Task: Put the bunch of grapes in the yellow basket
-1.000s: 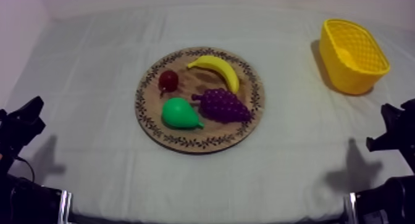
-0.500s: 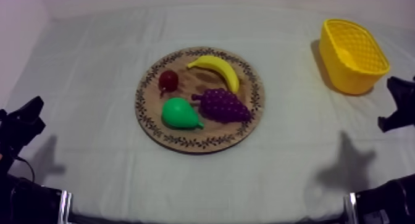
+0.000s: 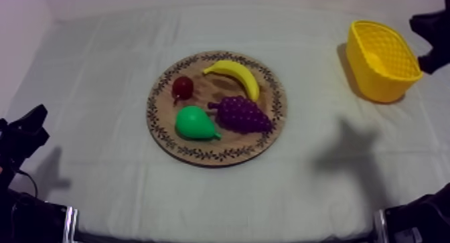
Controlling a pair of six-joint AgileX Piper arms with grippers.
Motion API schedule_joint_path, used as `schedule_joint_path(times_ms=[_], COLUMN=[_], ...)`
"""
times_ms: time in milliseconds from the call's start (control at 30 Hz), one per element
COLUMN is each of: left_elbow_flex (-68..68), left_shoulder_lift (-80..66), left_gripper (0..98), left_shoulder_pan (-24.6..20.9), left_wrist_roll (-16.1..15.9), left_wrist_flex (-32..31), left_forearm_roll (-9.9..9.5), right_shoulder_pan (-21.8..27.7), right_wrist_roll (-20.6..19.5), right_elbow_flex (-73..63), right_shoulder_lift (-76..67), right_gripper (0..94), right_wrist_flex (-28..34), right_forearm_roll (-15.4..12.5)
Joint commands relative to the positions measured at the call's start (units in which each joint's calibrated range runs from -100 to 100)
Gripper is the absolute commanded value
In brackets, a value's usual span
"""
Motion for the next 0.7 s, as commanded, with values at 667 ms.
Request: schedule_joint_path(times_ms=[667], left_elbow_flex=[-0.03], left_shoulder_lift=[0.00], left_gripper=[0.1], left_shoulder_pan=[0.00], left_wrist_roll=[-0.01], left_wrist_flex=[-0.05], left_forearm_roll=[-0.03], right_shoulder_pan=[-15.52], right_wrist_roll=[6.24], right_elbow_flex=[-41.47], right_shoulder_lift=[37.75], right_gripper=[0.7], right_wrist_flex=[34.29], right_forearm_roll=[-3.00])
